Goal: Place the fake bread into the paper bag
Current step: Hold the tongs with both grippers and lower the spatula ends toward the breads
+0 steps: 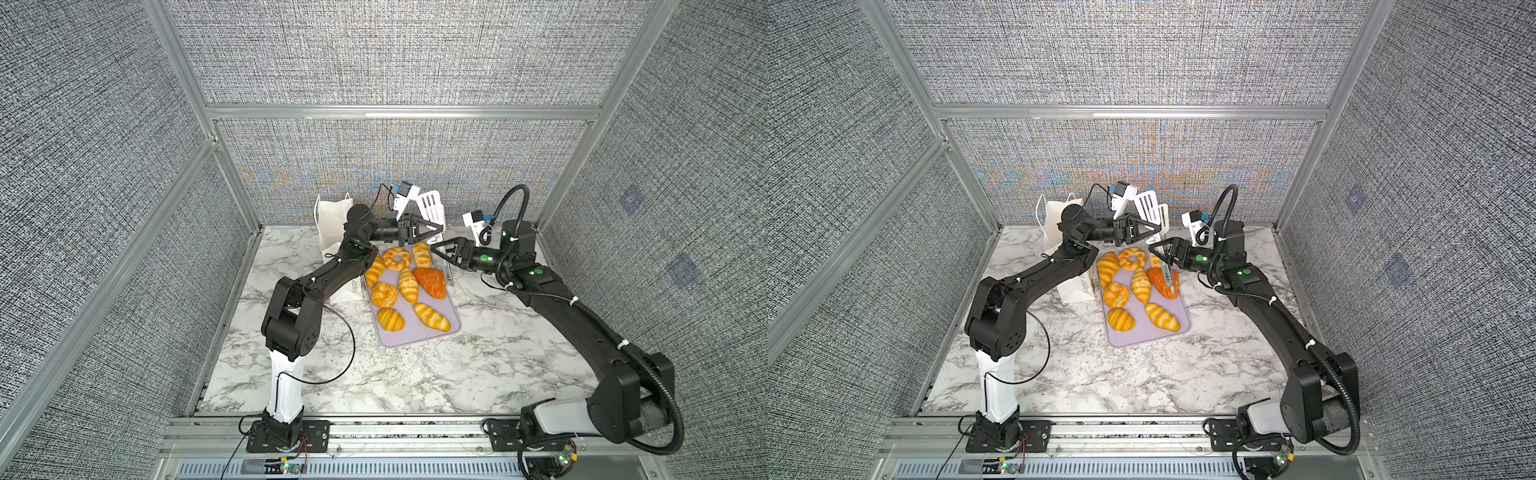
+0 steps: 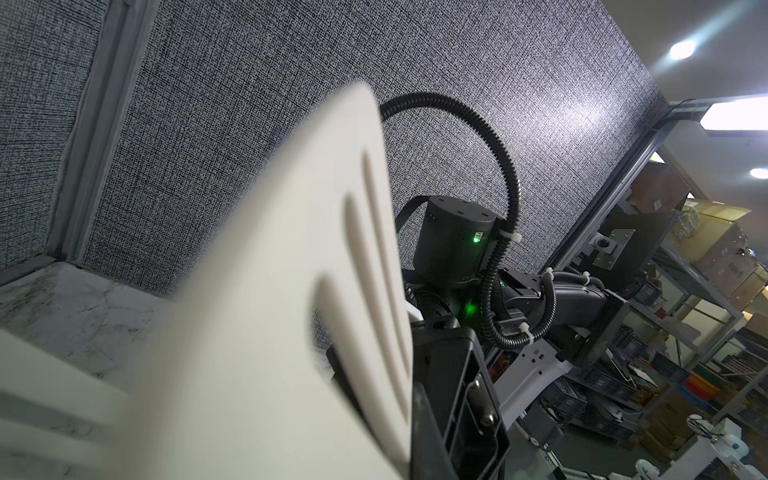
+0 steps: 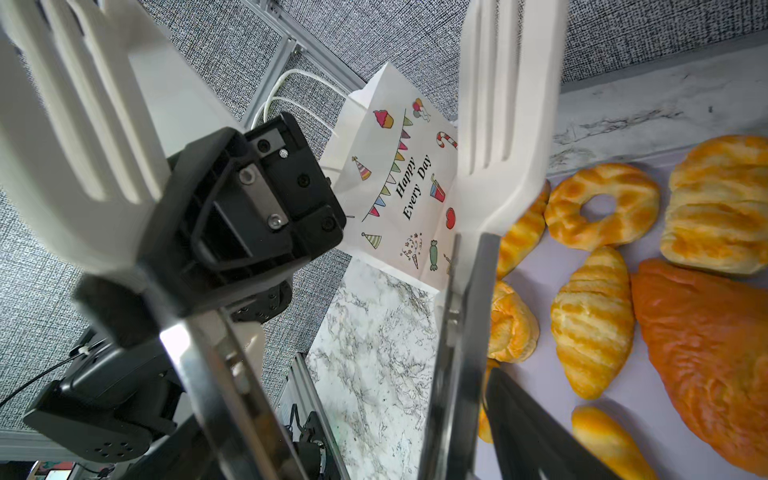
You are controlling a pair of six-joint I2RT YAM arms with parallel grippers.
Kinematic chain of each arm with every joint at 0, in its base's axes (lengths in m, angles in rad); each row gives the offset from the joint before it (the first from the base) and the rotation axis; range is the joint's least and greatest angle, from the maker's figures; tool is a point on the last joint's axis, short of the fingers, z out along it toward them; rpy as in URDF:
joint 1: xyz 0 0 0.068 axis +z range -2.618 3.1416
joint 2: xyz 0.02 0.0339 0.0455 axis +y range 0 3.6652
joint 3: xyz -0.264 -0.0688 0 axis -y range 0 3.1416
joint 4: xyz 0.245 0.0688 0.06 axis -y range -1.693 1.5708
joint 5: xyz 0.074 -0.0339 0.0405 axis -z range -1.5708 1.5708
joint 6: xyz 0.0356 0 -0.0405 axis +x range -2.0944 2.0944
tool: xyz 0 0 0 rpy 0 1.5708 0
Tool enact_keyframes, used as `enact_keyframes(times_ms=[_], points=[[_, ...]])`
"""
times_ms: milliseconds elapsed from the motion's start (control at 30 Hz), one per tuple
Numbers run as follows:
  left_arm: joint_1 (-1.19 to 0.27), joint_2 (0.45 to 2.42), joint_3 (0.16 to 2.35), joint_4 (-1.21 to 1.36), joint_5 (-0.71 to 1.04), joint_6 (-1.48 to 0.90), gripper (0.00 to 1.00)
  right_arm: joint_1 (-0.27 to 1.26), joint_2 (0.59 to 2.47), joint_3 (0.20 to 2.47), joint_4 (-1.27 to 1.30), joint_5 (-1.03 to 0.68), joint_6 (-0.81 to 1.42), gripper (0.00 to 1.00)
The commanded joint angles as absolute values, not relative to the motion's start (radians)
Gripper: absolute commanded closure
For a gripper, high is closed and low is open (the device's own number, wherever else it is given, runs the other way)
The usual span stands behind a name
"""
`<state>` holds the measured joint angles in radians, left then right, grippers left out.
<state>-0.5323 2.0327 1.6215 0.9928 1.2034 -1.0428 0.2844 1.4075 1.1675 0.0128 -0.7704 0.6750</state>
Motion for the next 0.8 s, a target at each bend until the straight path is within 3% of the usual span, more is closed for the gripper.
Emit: enact_keyframes(times_ms=[0,500,767], points=[[-0.538,2.015,1.616,1.029,1.201,-1.031,1.0,0.29,1.427,1.184,0.073,-0.765,0.7,0.14],[-0.552,2.014,1.609,1.054,1.198,-1.038,1.0,0.297,1.471,1.225,0.074,-0.773,0.708,0.19],[-0.556,2.012,1.606,1.092,1.191,-1.07,1.0,0.297,1.471,1.228,0.07,-0.762,0.7,0.15]])
